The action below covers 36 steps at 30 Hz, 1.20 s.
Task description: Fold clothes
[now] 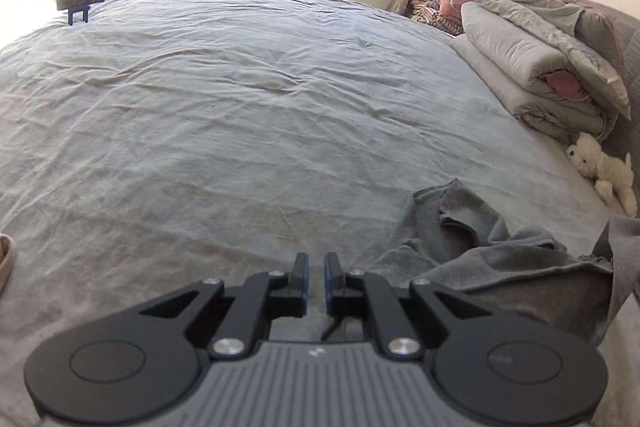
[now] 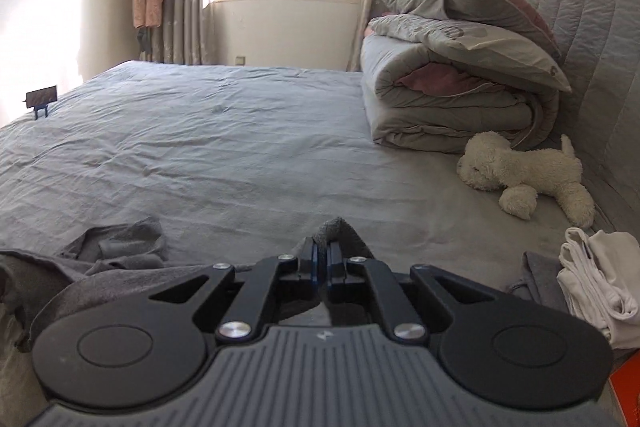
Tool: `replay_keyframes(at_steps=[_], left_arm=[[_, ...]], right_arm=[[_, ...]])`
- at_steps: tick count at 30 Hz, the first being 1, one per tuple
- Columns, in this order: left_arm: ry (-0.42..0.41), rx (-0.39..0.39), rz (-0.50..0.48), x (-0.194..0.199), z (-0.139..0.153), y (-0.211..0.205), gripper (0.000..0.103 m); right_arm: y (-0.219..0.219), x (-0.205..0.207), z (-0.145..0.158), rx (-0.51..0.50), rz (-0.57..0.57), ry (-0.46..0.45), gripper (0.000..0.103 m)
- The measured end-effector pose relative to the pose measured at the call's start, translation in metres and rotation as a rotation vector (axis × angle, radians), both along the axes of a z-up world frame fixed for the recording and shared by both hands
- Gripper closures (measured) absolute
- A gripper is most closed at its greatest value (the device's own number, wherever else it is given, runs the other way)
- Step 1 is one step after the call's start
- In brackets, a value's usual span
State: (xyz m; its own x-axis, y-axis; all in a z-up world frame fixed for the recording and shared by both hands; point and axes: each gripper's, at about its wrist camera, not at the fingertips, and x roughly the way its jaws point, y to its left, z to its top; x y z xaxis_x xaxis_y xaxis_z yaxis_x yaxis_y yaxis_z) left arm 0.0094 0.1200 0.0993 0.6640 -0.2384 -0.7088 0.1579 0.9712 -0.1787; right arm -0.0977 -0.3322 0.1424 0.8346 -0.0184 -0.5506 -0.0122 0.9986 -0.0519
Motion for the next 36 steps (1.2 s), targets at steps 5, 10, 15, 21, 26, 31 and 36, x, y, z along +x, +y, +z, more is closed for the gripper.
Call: replay_keyframes(at_steps=[5,10,15,21,26,31,36], left_arm=[[-0.064,0.0,-0.119,-0.007,-0.003,-0.026,0.036],[-0.186,0.157,-0.365,-0.037,-0.016,-0.092,0.018],[-0.289,0.371,-0.517,-0.052,-0.04,-0.138,0.012],[-0.157,0.324,-0.484,-0.027,-0.053,-0.144,0.103],[-0.155,0.109,-0.281,-0.005,-0.017,-0.094,0.103],[-0.112,0.084,-0.201,0.003,-0.019,-0.077,0.103],[-0.054,0.069,-0.234,-0.005,-0.026,-0.085,0.1]], right_arm=[[0.041,0.0,-0.026,-0.053,0.287,0.146,0.098],[0.046,0.0,-0.017,-0.012,0.304,0.075,0.082],[0.06,0.007,-0.026,-0.052,0.323,0.08,0.058],[0.087,0.014,-0.046,-0.104,0.387,0.147,0.054],[0.088,0.013,-0.049,-0.147,0.365,0.137,0.056],[0.116,0.002,-0.045,-0.135,0.482,0.036,0.053],[0.177,0.018,-0.085,-0.331,0.553,0.116,0.053]])
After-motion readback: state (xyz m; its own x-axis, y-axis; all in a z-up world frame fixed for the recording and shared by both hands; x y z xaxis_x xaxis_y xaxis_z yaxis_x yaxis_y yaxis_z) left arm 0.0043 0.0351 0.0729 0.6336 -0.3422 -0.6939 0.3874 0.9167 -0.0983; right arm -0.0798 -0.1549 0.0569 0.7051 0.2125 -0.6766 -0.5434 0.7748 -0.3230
